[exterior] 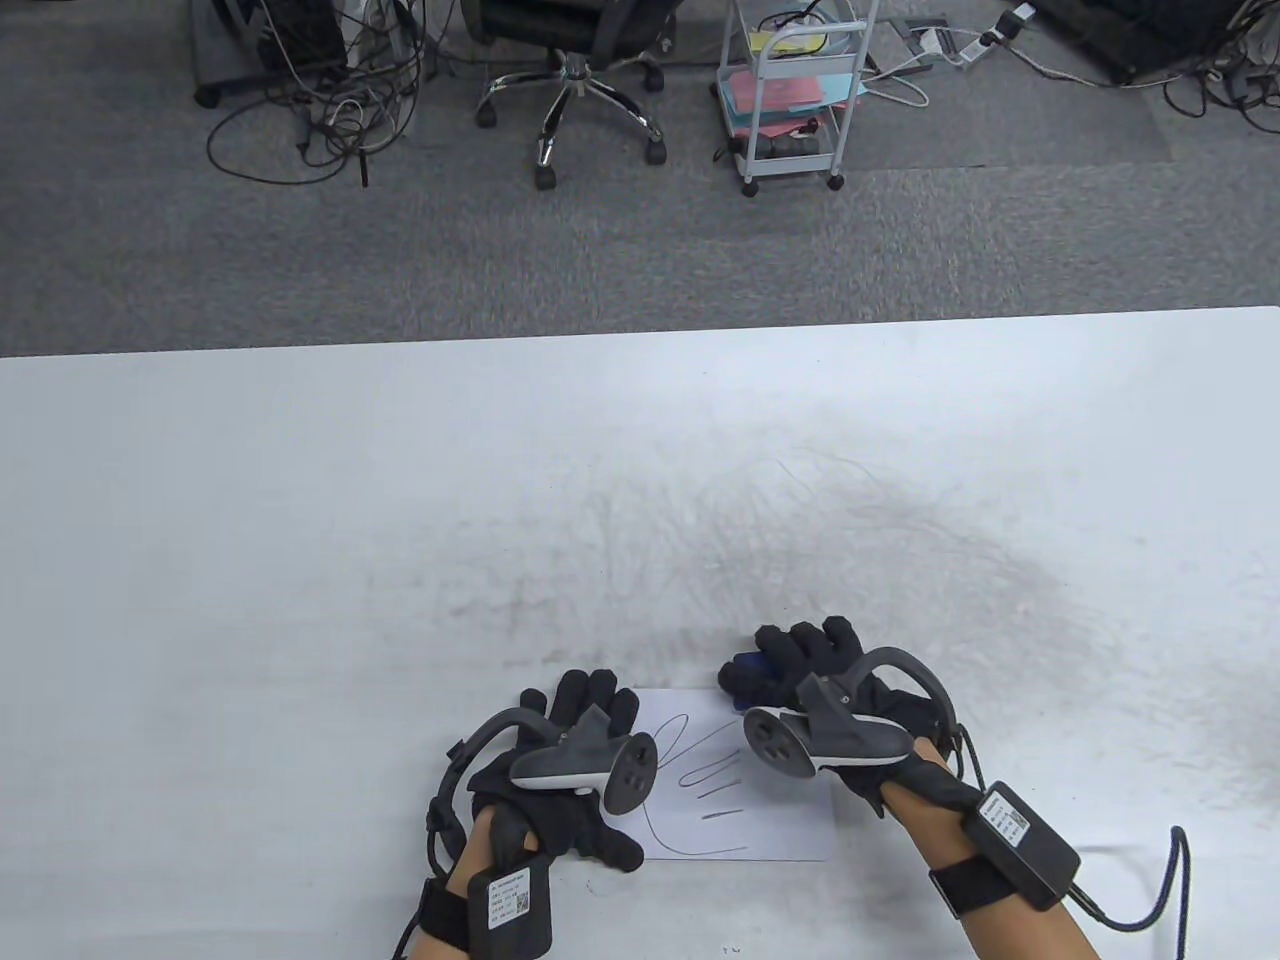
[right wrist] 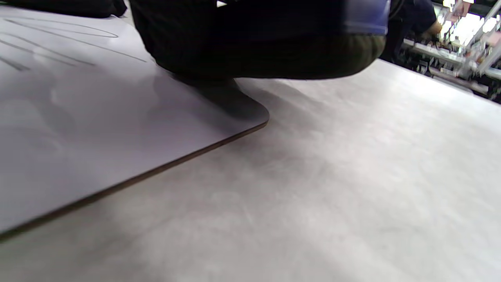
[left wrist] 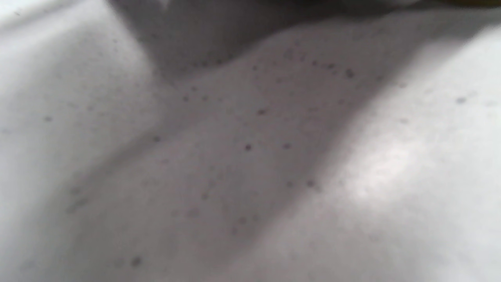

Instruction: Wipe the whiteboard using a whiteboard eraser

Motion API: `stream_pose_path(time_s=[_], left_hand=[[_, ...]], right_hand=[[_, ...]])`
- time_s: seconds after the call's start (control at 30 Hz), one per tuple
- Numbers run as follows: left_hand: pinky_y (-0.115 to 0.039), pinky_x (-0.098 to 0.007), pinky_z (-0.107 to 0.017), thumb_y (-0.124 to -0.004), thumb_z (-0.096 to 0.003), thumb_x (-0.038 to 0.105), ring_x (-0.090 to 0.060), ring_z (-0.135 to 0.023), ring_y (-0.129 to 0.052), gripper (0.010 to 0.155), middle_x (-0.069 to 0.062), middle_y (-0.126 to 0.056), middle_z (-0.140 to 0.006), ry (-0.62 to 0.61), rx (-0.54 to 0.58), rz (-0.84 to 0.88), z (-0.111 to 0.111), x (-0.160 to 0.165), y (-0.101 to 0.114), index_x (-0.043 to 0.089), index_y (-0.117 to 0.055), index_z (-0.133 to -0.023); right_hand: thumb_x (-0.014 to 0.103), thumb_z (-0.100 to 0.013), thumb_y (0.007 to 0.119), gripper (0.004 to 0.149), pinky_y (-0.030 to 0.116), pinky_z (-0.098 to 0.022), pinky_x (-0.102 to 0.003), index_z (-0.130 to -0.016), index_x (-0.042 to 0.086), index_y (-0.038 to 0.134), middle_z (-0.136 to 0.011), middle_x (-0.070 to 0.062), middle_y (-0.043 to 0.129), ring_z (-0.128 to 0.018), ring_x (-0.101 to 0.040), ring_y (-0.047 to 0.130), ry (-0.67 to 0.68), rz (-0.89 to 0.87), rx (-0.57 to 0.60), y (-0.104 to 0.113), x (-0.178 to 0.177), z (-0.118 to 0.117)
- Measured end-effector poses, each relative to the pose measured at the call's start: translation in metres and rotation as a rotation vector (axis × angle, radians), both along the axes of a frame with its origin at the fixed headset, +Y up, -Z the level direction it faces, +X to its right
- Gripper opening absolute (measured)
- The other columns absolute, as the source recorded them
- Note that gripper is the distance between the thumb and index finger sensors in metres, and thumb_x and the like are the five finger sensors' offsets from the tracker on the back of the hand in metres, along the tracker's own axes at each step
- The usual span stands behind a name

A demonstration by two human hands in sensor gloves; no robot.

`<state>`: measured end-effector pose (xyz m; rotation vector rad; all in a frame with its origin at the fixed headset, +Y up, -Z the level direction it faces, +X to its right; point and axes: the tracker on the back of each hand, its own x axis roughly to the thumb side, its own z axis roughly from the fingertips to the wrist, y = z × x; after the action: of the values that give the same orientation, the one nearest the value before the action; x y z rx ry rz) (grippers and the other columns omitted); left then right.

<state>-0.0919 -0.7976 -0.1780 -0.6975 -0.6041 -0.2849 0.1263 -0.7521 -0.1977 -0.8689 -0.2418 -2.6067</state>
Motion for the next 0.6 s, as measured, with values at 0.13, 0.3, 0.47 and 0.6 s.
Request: stream_pose_path(time_s=[0.13, 0.3, 0.47, 0.6], left_hand=[[-0.025, -0.072, -0.073, -0.058, -0.0234, 0.082, -0.056, -0.101, 0.001, 0.132, -0.03, 0.013, -0.109, 0.0, 0.0, -0.001, 0.0, 0.0, 0.0, 0.004, 0.011, -0.106], [-0.025, -0.072, -0.073, -0.058, -0.0233, 0.082, -0.055, -0.101, 0.001, 0.132, -0.03, 0.013, -0.109, 0.001, 0.0, -0.001, 0.0, 0.0, 0.0, 0.005, 0.011, -0.106], [-0.025, -0.072, -0.073, -0.058, -0.0233, 0.082, -0.055, -0.101, 0.001, 0.132, -0.03, 0.013, -0.109, 0.002, 0.001, -0.003, 0.0, 0.0, 0.0, 0.005, 0.011, -0.106], [-0.025, -0.072, -0.073, -0.058, -0.0233, 0.082, -0.055, -0.101, 0.001, 0.132, -0.03, 0.013, -0.109, 0.002, 0.002, -0.004, 0.0, 0.0, 0.0, 0.005, 0.011, -0.106]], right_hand=[[0.043, -0.061, 0.066, 0.056, 0.058, -0.078, -0.068, -0.113, 0.035, 0.045, -0.123, -0.018, 0.059, -0.105, -0.045, 0.072, 0.094, 0.028, 0.038, 0.001, 0.0, 0.025], [0.044, -0.06, 0.067, 0.058, 0.061, -0.077, -0.067, -0.113, 0.032, 0.047, -0.122, -0.019, 0.062, -0.103, -0.044, 0.076, 0.232, 0.046, 0.05, 0.003, 0.001, 0.078], [0.047, -0.058, 0.069, 0.059, 0.064, -0.076, -0.065, -0.112, 0.033, 0.049, -0.12, -0.018, 0.066, -0.101, -0.042, 0.081, 0.331, 0.046, 0.066, 0.004, 0.005, 0.122], [0.049, -0.058, 0.069, 0.059, 0.065, -0.076, -0.064, -0.112, 0.034, 0.05, -0.12, -0.016, 0.067, -0.1, -0.04, 0.082, 0.375, 0.086, 0.096, 0.004, 0.003, 0.135]])
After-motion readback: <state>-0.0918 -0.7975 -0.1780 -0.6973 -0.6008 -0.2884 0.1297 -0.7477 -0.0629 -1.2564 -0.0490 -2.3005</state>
